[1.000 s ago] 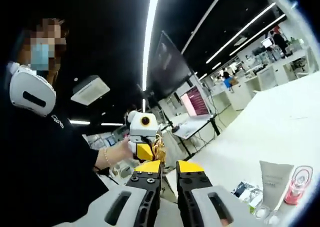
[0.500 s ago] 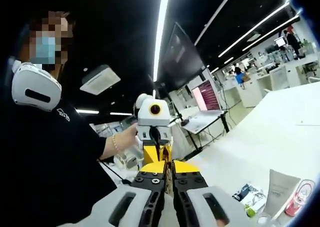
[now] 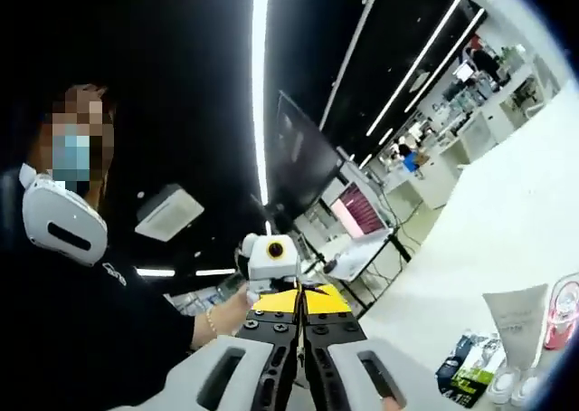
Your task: Arrange the skincare products in the storage area until every visible bottle or jar stands upright without overlapping.
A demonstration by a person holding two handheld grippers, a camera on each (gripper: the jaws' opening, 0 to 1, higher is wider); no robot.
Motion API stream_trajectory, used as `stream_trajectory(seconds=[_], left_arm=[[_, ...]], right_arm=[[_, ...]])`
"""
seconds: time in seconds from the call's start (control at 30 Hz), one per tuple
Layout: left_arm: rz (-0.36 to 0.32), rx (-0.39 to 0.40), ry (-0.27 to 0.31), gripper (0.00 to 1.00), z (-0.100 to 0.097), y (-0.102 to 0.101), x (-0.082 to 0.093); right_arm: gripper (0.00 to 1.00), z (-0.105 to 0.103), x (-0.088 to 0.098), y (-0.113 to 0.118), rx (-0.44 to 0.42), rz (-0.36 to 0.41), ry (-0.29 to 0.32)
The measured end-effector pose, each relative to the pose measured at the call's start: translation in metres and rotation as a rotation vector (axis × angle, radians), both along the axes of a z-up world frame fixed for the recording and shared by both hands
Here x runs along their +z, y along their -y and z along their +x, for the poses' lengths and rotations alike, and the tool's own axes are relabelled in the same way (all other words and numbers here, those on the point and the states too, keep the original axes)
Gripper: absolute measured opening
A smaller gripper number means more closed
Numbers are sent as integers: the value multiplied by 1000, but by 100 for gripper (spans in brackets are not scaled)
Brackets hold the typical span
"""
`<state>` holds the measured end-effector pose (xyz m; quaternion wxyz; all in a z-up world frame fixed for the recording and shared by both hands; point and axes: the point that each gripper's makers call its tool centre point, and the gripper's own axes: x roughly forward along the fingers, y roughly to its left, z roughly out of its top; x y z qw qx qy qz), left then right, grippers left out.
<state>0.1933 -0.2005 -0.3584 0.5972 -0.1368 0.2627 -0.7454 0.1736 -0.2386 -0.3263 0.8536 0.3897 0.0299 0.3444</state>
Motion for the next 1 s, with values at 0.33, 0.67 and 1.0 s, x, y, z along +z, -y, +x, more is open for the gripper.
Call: stream_trajectory(seconds=[0.33, 0.67, 1.0], left_arm=[[-114, 112, -90, 13, -4, 5, -2], [-120, 195, -105, 4, -4, 4, 0], [-133, 222, -150, 2, 2, 2, -3]], right_arm=[[0, 5, -9, 4, -110, 116, -54], [0, 7, -14, 2, -127, 130, -80], [0, 8, -18, 1, -170, 3, -37]])
